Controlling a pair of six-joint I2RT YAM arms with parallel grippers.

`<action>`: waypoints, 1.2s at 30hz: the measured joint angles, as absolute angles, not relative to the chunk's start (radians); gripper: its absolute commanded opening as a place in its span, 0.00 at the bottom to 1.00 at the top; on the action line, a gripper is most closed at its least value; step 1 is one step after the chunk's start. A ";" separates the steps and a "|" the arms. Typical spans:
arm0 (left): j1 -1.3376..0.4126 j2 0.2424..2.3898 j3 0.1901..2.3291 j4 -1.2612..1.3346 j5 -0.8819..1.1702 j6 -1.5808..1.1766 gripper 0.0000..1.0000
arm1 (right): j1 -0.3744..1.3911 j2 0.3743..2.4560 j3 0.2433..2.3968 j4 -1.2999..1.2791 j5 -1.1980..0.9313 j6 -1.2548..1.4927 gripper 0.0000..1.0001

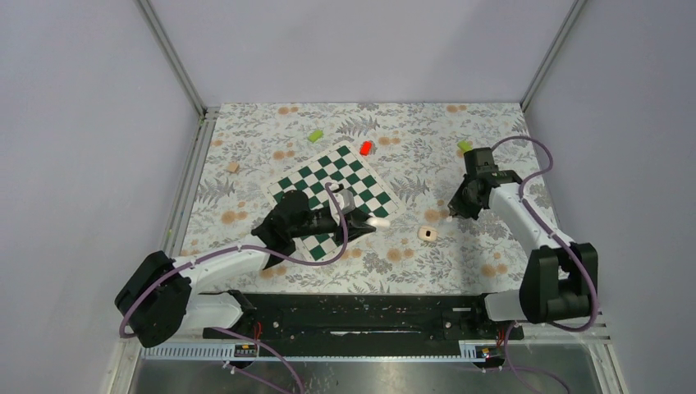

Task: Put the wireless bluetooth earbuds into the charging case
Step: Place the charging case at the center of the board.

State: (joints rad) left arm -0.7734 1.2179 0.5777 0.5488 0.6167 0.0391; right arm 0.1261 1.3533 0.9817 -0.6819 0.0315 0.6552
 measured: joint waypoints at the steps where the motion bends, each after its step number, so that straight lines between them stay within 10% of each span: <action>1: -0.775 1.218 0.571 0.547 0.616 0.033 0.00 | 0.125 1.374 0.973 -0.668 0.047 0.653 0.00; 13: -0.777 1.221 0.558 0.539 0.614 0.022 0.00 | 0.118 1.515 0.912 -0.575 0.097 0.633 0.17; 36: -0.777 1.326 0.760 0.282 0.627 -0.028 0.00 | 0.117 1.265 0.862 -0.523 -0.083 0.621 0.00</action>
State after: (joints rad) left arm -0.7769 1.3258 0.7601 0.2825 0.6266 -0.0280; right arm 0.1169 1.2652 0.8623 -0.5228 -0.0830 0.6209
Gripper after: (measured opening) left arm 0.294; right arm 0.112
